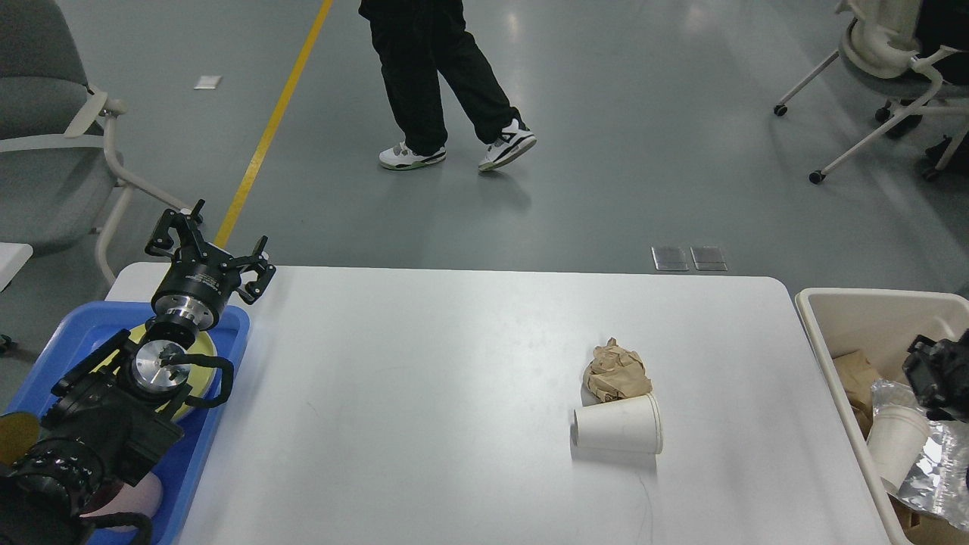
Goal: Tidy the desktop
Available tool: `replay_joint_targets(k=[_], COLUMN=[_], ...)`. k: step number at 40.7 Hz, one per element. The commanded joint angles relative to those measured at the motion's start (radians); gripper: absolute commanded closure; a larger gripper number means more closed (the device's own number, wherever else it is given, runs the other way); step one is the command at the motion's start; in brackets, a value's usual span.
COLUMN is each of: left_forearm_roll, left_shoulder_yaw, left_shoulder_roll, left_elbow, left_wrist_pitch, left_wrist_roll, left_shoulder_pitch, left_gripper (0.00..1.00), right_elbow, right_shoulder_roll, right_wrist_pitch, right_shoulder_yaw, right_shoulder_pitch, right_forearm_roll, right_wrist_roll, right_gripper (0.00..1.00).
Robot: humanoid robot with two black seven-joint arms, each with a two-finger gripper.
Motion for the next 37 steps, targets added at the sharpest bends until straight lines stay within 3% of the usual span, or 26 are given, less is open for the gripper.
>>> replay_joint_targets(k=[1, 8, 19, 25, 27, 37], left_forearm_roll=[0.0, 0.0, 0.0, 0.0, 0.0, 0.0], left_shoulder_yaw=[0.0, 0.0, 0.0, 0.0, 0.0, 0.0], left_shoulder_roll=[0.001, -0.001, -0.001, -0.001, -0.001, 0.001], left_elbow=[0.0, 0.0, 0.0, 0.0, 0.0, 0.0], left_wrist_pitch=[0.0, -0.002, 0.0, 0.0, -0.002, 0.0], left_wrist_roll=[0.0, 0.0, 0.0, 0.0, 0.0, 0.0], left_shoulder_pitch=[0.0, 0.0, 0.0, 0.0, 0.0, 0.002], left_gripper=[0.02, 0.02, 0.02, 0.02, 0.02, 0.02], right_elbow=[0.001, 0.009, 0.073, 0.147, 0.202, 0.883], right_shoulder_roll=[0.037, 0.046, 0.141, 0.156, 0.155, 0.087], right_wrist_pitch=[0.05, 0.323, 0.601, 0.742, 0.759, 0.706], right_shoulder_yaw=[0.022, 0.1, 0.125, 0.128, 0.128, 0.125], right_shoulder_pitch=[0.057, 0.221, 0.425, 0.541, 0.589, 0.916], right_forearm_roll=[0.011, 0.078, 0.078, 0.078, 0.078, 0.034], right_wrist_roll=[-0.001, 0.0, 0.148, 0.178, 0.18, 0.162], right_gripper=[0.0, 0.0, 0.0, 0.0, 0.0, 0.0])
